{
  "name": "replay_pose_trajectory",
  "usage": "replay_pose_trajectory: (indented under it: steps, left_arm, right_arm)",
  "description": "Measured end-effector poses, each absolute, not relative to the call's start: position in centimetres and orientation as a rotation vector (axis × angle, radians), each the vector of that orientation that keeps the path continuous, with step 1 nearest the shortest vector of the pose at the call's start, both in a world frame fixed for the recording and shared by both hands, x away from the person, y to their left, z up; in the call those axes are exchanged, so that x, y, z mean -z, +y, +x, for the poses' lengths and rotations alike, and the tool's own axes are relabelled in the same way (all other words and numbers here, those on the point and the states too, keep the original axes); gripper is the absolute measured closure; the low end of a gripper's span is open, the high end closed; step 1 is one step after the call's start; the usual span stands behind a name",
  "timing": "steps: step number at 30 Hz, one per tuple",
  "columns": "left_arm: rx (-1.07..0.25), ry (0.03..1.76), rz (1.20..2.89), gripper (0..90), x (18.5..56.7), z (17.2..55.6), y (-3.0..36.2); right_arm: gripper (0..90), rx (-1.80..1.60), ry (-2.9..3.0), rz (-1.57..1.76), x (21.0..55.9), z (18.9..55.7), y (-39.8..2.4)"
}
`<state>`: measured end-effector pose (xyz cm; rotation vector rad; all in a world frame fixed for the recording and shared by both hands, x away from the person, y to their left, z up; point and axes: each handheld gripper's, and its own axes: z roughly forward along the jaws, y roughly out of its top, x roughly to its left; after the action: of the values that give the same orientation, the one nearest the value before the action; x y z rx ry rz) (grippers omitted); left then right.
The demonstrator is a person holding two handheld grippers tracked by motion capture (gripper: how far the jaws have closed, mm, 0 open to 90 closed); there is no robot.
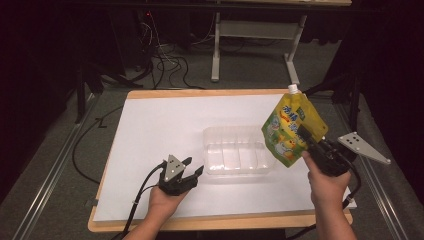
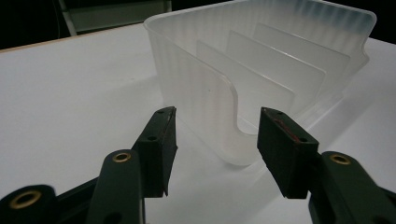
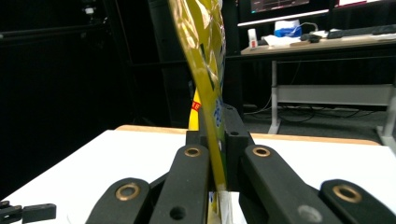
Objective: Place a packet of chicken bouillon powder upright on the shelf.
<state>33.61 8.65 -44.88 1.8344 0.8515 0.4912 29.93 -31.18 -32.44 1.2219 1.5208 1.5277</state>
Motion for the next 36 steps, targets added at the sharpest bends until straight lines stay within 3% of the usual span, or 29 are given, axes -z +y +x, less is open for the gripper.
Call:
replay_pose_trajectory:
  steps: [17,22,27,36]
  left_arm:
    - [-0.545,0.863,1.853,47.2,45.9,36.1,5.4]
    - [-0.529,0.88,1.854,53.0,46.3,36.9,5.6]
    - [-0.538,0.864,1.87,64.8,46.4,36.7,5.2]
    - [-0.546,0.864,1.881,64.7,46.4,36.4,5.1]
  right_arm:
    - [90.0,-1.488,1.58,1.243,34.2,33.3,-26.0]
    - [90.0,-1.481,1.58,1.271,34.9,34.0,-25.2]
    - [90.0,-1.447,1.577,1.288,35.6,34.7,-24.3]
    - [90.0,-1.429,1.573,1.309,36.4,35.5,-23.5]
